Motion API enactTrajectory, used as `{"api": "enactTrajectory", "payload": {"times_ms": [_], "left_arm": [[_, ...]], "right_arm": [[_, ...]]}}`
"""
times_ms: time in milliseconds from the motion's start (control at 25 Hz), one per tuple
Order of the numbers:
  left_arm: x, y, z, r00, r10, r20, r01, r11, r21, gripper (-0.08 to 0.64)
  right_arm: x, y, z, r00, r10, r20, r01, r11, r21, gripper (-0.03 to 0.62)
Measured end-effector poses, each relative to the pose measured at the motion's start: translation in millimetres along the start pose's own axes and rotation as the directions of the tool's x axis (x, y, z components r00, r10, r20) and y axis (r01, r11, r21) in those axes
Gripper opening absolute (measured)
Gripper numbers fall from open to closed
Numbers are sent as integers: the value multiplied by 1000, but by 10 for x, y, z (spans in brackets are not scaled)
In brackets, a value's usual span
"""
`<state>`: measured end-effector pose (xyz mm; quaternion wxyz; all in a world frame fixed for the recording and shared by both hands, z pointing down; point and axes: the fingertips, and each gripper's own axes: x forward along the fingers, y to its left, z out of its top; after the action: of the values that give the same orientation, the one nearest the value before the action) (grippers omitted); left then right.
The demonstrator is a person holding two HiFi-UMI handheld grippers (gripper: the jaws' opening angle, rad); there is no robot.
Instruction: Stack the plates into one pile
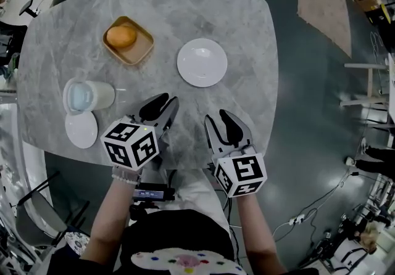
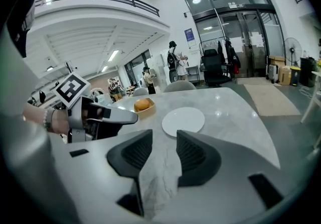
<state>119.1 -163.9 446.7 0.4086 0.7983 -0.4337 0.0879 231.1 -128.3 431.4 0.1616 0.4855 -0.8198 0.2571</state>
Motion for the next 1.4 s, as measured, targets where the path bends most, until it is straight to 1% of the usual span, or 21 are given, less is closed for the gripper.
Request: {"api": "enactTrajectory", "payload": {"times_ms": [120,240,400,560,680,880,1000,1080,1200,1320,1400], "left_arm": [[166,57,-17,1000,7,-4,-7,998,-62,117],[301,171,-41,1000,31,1,-30,993,-116,120],[499,226,-66,999,50,-4,-50,984,-172,135],[693,277,-94,999,48,-6,-48,962,-267,152],[777,344,-121,998,60,-17,-62,954,-293,152],[869,391,-196,997,68,-33,-75,927,-367,152],[915,406,-186,998,64,-25,-69,908,-413,152],[946,407,-178,998,56,-21,-59,891,-450,152],[975,414,-179,999,40,-14,-41,850,-525,153],[975,420,-176,999,35,-4,-30,811,-584,153],[974,431,-191,999,41,-9,-38,794,-607,143]], "right_arm": [[0,-86,-26,1000,1,-5,-1,1000,6,133],[19,-131,-81,1000,2,-14,-1,1000,14,133],[7,-230,-102,1000,3,-21,-3,1000,26,133],[17,-338,-103,1000,0,-26,1,999,36,133],[33,-378,-93,1000,-4,-26,5,999,42,133],[25,-452,-98,1000,-6,-25,8,999,52,133],[36,-475,-102,1000,-6,-26,8,998,55,133],[44,-482,-107,1000,-5,-27,6,998,59,133],[44,-477,-118,1000,-1,-28,3,998,60,133],[25,-476,-128,1000,2,-28,0,998,63,133],[11,-479,-138,1000,2,-27,0,998,64,133]]}}
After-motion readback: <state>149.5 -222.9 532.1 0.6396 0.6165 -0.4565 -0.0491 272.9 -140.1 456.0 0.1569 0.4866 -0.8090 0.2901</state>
